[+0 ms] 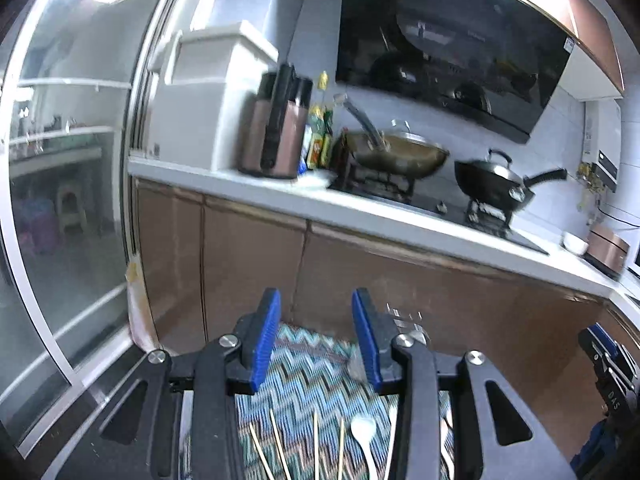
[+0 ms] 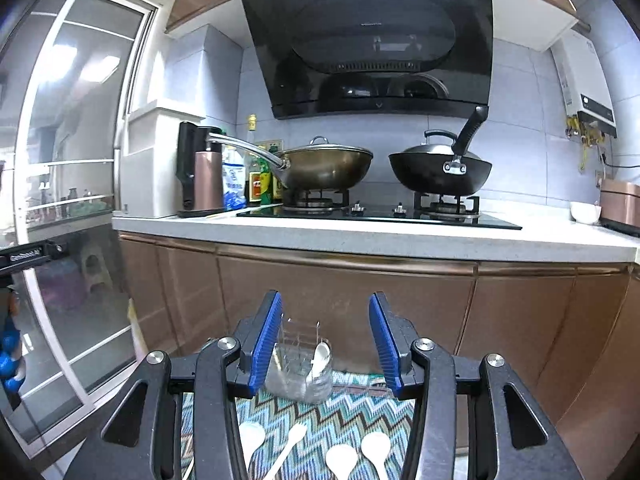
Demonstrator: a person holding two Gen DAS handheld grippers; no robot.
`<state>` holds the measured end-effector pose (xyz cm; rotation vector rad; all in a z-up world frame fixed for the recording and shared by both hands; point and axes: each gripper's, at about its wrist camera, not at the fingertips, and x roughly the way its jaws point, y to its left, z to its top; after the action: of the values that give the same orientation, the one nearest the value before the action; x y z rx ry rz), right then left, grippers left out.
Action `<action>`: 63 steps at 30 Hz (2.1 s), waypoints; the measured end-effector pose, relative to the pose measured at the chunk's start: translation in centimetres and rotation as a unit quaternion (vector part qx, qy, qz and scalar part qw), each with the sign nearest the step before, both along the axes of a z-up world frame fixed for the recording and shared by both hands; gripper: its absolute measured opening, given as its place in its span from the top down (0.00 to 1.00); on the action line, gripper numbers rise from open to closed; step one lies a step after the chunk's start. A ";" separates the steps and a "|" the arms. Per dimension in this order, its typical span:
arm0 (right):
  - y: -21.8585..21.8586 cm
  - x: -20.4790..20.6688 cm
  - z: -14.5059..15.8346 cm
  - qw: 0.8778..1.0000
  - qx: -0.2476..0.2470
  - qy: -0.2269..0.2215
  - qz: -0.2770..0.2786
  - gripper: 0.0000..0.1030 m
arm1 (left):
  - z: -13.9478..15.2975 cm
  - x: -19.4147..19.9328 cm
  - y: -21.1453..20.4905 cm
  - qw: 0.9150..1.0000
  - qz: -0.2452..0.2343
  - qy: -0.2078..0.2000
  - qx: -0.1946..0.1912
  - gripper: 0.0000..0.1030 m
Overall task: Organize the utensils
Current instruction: 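Lower the left tool to another chopstick while the right tool approaches another white spoon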
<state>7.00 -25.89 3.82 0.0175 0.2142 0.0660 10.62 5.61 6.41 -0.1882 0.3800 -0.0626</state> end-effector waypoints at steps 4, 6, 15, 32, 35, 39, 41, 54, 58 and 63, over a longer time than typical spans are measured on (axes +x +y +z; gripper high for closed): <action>-1.1 -1.6 -0.7 1.000 -0.006 0.019 0.012 0.56 | -1.3 -0.7 0.7 0.999 -0.020 0.040 -0.012 0.66; -1.6 -2.1 -1.6 0.999 -0.005 0.035 0.026 0.56 | -1.9 -0.9 0.7 0.998 -0.022 0.050 -0.007 0.66; -3.3 -1.8 -7.1 0.992 -0.010 0.111 0.056 0.56 | -5.2 0.1 0.3 0.993 -0.037 0.110 0.011 0.66; -5.7 4.7 -18.1 0.958 0.027 0.258 0.118 0.66 | -17.8 8.8 0.4 0.945 -0.045 0.323 -0.005 0.66; -5.8 6.7 -20.6 0.944 0.046 0.298 0.138 0.67 | -20.8 10.4 0.3 0.929 -0.046 0.366 -0.015 0.66; -6.7 9.3 -23.4 0.925 0.079 0.338 0.156 0.67 | -24.2 12.6 0.3 0.910 -0.039 0.412 -0.026 0.66; -7.2 10.8 -24.7 0.915 0.095 0.357 0.163 0.68 | -25.5 13.5 0.3 0.902 -0.034 0.429 -0.030 0.66; -7.3 16.7 -28.7 0.890 0.099 0.407 0.178 0.68 | -29.9 16.8 0.1 0.875 -0.025 0.483 -0.038 0.66; -7.3 17.8 -29.5 0.885 0.102 0.415 0.184 0.68 | -30.5 17.3 0.2 0.871 -0.025 0.490 -0.037 0.66; -7.3 19.2 -29.8 0.880 0.098 0.422 0.196 0.69 | -31.1 18.0 0.2 0.865 -0.024 0.500 -0.035 0.66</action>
<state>26.20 -33.23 -25.95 0.2096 1.0897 0.4898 28.58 5.78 -24.73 -0.2767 1.4284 -0.0216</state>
